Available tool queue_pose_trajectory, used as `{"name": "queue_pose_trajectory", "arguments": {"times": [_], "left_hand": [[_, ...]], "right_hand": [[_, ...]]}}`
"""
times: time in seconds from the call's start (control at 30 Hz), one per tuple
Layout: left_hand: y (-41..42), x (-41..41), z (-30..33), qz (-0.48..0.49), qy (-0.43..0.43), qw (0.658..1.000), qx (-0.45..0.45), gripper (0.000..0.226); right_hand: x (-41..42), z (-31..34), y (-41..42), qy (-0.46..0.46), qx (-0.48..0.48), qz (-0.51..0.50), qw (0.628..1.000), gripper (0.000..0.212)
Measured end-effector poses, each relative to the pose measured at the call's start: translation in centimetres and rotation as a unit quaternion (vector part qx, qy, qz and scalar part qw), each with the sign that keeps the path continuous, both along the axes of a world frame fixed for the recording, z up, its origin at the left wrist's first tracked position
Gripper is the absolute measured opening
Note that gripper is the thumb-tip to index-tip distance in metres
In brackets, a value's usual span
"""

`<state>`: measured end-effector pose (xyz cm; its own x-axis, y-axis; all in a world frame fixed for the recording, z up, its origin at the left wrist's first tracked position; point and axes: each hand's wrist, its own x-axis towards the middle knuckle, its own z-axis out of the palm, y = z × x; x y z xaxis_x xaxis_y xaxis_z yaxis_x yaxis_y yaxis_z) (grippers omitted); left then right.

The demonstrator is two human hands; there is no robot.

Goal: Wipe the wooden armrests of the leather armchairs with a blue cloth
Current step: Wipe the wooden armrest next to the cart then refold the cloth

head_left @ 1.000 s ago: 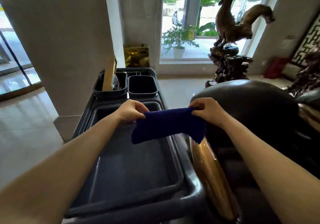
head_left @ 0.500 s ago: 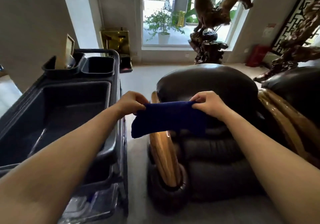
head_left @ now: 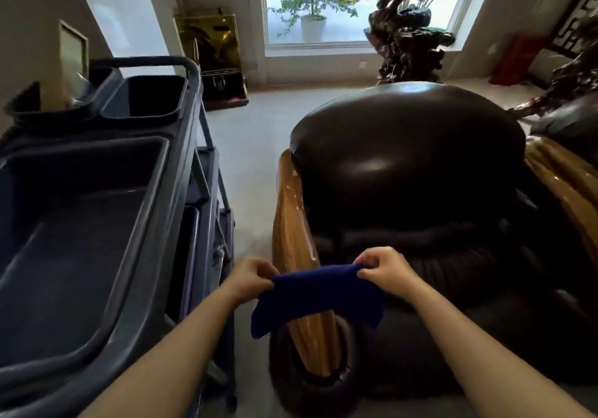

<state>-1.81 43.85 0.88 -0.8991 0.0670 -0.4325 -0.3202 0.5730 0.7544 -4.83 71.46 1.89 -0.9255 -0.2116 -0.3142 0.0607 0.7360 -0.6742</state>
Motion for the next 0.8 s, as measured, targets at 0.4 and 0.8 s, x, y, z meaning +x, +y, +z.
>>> {"name": "queue_pose_trajectory", "arguments": {"times": [0.4, 0.8], "left_hand": [[-1.0, -10.4, -16.2, 0.008, -0.036, 0.998, -0.050, 0.021], [1.6, -11.8, -23.4, 0.162, 0.291, 0.921, -0.203, 0.054]], "right_hand": [[-11.4, -18.7, -1.1, -0.090, 0.005, 0.008, 0.996, 0.023], [-12.8, -26.2, -6.4, 0.241, 0.023, -0.130, 0.962, 0.051]]}}
